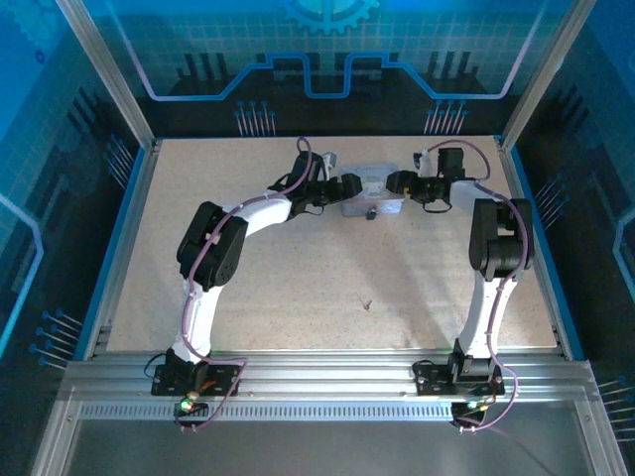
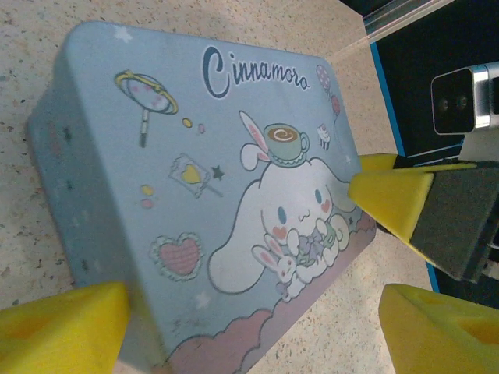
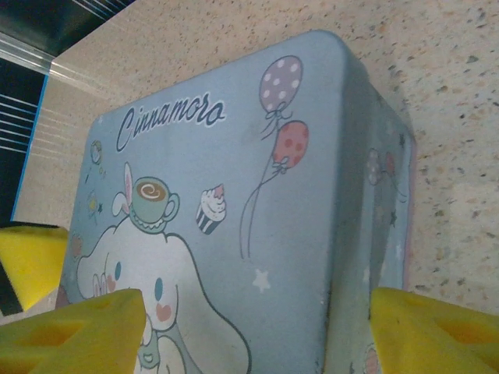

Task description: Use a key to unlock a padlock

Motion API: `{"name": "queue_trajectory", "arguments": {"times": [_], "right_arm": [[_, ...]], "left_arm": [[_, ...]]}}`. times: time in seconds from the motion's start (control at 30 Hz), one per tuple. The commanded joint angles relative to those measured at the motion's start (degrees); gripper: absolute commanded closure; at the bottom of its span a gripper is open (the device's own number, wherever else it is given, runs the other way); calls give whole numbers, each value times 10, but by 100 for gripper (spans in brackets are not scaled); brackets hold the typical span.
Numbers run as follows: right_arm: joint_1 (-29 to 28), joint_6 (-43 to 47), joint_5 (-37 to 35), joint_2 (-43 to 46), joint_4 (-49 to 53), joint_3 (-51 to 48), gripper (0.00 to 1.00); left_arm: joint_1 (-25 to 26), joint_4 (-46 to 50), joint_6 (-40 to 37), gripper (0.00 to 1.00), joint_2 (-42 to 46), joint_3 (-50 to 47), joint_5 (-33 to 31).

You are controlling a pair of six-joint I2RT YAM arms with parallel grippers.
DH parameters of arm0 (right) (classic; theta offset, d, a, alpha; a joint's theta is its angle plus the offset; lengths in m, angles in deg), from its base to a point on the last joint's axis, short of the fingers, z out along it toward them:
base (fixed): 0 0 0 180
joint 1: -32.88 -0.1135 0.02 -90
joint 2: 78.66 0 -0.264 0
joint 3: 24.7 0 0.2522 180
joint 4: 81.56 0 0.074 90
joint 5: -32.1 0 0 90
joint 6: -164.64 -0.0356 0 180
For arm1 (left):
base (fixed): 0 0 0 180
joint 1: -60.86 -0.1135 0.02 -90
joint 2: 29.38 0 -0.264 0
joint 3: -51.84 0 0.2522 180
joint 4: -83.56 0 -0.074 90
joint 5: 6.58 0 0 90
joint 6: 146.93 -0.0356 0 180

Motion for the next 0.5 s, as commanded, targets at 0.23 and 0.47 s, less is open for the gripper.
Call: {"name": "queue_trajectory", "arguments": {"times": [0.23, 0.47], "right_arm": [[-45, -10, 31, 37, -12, -26, 24], [-90, -48, 23, 65, -51, -69, 24]], "left_arm": [[3, 33, -29, 15, 2, 8, 12], [-8, 64, -44, 15, 40, -18, 26]]}}
